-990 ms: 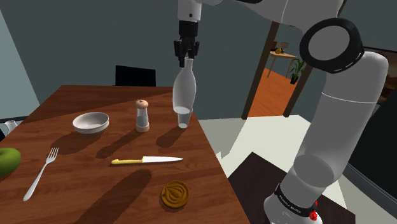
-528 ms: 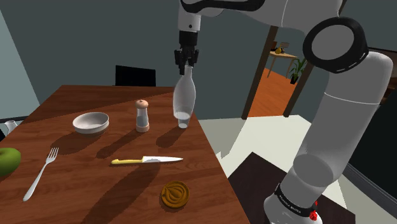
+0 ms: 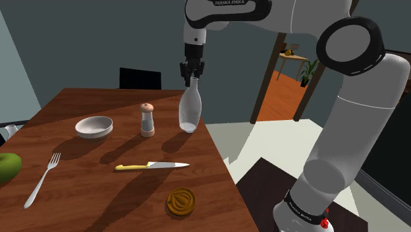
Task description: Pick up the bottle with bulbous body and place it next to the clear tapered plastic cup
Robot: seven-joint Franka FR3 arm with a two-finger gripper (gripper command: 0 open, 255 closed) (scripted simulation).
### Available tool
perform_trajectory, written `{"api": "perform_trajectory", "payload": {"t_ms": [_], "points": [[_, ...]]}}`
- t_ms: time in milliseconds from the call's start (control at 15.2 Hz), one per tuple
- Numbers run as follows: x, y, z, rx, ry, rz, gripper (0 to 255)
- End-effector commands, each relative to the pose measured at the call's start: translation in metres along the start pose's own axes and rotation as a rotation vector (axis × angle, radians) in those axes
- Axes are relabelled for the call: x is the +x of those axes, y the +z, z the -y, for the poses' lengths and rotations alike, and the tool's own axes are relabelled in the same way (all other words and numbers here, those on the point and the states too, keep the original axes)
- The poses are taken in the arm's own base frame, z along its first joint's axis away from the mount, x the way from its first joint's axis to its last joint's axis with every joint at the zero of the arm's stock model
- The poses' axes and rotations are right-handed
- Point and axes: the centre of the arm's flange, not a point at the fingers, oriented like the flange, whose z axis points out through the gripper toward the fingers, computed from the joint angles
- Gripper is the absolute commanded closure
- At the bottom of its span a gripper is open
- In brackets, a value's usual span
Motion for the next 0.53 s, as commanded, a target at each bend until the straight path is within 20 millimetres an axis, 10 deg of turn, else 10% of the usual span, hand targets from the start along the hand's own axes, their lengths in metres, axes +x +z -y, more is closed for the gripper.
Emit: {"api": "perform_trajectory", "payload": {"t_ms": [0,462], "points": [[0.0,0.011,0.001,0.0,0.0,-0.001,255],[0.003,0.048,0.0,0.0,0.0,-0.001,255]]}}
